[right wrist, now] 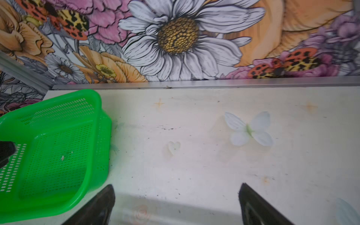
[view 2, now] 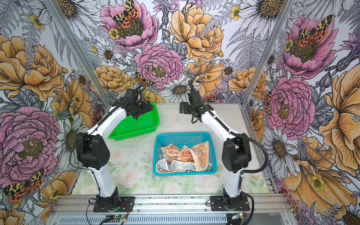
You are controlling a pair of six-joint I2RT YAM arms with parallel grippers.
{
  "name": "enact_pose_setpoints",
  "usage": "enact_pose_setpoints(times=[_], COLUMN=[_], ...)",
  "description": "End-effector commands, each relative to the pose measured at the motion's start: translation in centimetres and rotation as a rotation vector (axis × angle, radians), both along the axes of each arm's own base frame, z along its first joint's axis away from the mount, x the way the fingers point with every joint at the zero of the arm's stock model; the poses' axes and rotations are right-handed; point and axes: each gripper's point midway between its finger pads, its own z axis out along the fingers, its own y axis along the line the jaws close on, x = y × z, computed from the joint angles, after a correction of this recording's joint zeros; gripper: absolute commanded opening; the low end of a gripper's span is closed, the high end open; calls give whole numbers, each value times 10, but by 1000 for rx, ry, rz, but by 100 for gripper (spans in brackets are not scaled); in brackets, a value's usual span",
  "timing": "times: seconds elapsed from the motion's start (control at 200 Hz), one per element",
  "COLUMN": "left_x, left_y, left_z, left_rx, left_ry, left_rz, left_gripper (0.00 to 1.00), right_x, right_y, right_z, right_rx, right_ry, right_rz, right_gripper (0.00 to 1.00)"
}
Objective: Fold and stack the towels
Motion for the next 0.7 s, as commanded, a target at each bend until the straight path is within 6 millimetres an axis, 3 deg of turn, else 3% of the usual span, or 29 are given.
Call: enact_pose_setpoints(times=[0.0,0.11,0.25,0.35,0.445,0.56,0.695], left_x=[0,17,30,27,19,12,8], left_y=[-14,-31,-35,-28,-19,-7,6], left_z=[-31,-51,-76,-91,-99,-103,-99], left_rx=[170,229,293,351,420,518,632], left_ry=[114,151,189,223,250,265,266], left_rz=[-87,-120,-136,-146,-170,-210,-250], left_gripper=[99,99,95,84,66,61,46], right_x=[-21,-41,-59,-66,-69,-69,-69], right_y=[-27,-44,-52,-55,-56,-53,-48], right_z=[-2,0,-12,-22,-30,-35,-40], right_rx=[-30,-19,-23,-21,-17,1,31], right_ry=[-3,-9,8,20,30,35,49], right_rz=[-14,-14,-3,-2,0,4,15], right_gripper=[99,99,99,99,99,99,99])
